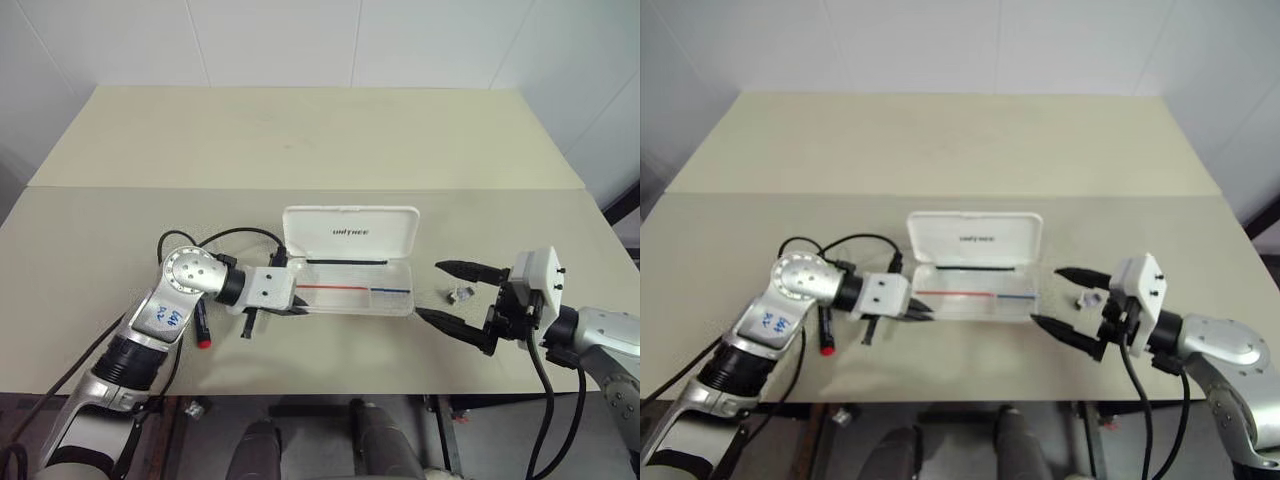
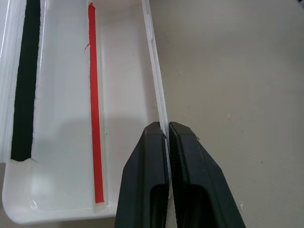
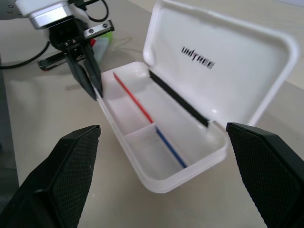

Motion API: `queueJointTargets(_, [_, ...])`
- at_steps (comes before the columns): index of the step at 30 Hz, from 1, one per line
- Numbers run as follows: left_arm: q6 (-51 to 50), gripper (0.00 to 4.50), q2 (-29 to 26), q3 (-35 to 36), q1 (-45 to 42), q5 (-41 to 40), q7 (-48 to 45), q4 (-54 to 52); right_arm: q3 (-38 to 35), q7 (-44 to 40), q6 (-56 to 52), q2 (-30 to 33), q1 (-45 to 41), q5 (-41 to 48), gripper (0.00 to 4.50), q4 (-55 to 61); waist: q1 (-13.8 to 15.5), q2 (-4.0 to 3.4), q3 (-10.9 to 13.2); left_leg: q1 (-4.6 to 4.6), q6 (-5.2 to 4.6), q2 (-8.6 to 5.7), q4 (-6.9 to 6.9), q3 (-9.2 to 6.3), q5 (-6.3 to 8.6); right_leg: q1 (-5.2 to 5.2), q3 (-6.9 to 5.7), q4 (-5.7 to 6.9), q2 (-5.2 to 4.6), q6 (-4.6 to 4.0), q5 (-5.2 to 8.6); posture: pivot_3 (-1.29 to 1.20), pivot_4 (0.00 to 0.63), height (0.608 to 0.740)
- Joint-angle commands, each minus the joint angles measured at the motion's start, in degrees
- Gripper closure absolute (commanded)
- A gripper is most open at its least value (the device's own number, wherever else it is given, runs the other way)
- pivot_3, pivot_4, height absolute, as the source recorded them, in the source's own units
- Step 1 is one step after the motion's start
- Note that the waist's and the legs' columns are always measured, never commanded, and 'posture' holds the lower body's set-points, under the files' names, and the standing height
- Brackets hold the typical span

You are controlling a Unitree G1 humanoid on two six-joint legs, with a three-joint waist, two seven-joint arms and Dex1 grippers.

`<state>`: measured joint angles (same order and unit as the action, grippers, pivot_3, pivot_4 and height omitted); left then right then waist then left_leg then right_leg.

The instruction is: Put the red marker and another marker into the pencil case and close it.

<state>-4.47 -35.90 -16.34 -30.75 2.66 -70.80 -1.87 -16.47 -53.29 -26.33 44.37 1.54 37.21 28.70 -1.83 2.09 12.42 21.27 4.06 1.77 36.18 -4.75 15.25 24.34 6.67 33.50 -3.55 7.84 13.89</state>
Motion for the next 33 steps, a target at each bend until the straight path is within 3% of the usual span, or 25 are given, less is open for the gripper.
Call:
queueJointTargets(1, [1.11, 4.49, 1.3, -1.39, -0.45, 0.15, 1.64, -1.46, -2.09, -0.05, 0.41, 0.56, 0.44, 1.02, 0.0, 1.36, 0.02, 0.0, 0.0, 0.0, 0.0, 0.0, 0.0, 0.01, 0.0, 0.0, 0.0, -0.01, 0.0, 0.0, 0.0, 0.0, 0.15, 0.74])
queueJointTargets(2, [1.07, 4.49, 1.54, -1.85, -0.53, 0.15, 1.67, -1.64, -2.05, 0.16, 0.39, 0.48, 0.57, 1.01, 0.0, 1.62, 0.03, 0.0, 0.0, 0.0, 0.0, 0.0, 0.0, 0.01, 0.0, 0.0, 0.0, -0.01, 0.0, 0.0, 0.0, 0.0, 0.15, 0.74])
queueJointTargets(5, [0.35, 3.71, 2.29, -2.84, -0.97, 0.47, 2.36, -2.03, -1.88, 0.66, 0.4, 0.18, 0.91, 0.98, 0.0, 2.16, 0.04, 0.0, 0.0, 0.0, 0.0, 0.0, -0.01, 0.01, 0.0, 0.0, 0.0, -0.01, 0.0, 0.0, 0.0, 0.0, 0.15, 0.74])
queueJointTargets(16, [-2.7, 0.02, 2.57, -1.78, -1.84, -2.92, 2.68, -6.94, -0.53, 1.37, 0.81, -0.16, -0.04, 1.02, 0.0, 1.85, -0.02, 0.0, 0.0, 0.0, 0.0, 0.0, 0.01, 0.01, 0.0, 0.0, 0.01, -0.02, 0.0, 0.0, 0.0, 0.0, 0.15, 0.74])
queueJointTargets(26, [-15.7, 0.02, -0.36, 3.37, 0.12, -8.94, 5.47, -16.49, 1.45, -1.36, 0.39, 0.3, -3.39, 1.07, 0.0, -1.4, -0.12, 0.0, 0.0, -0.01, 0.0, 0.0, -0.01, 0.01, 0.0, 0.0, 0.0, -0.02, 0.0, 0.01, 0.01, 0.0, 0.15, 0.74])
queueJointTargets(33, [-32.84, 0.02, 0.61, 15.24, 3.88, -10.62, 20.4, -22.54, 4.11, -4.48, 0.54, 0.82, -7.59, 0.19, 0.0, -5.73, -0.84, 0.0, 0.0, -0.03, 0.0, 0.0, -0.02, 0.0, 0.0, -0.01, 0.01, 0.0, 0.01, 0.02, 0.0, 0.0, 0.15, 0.74])
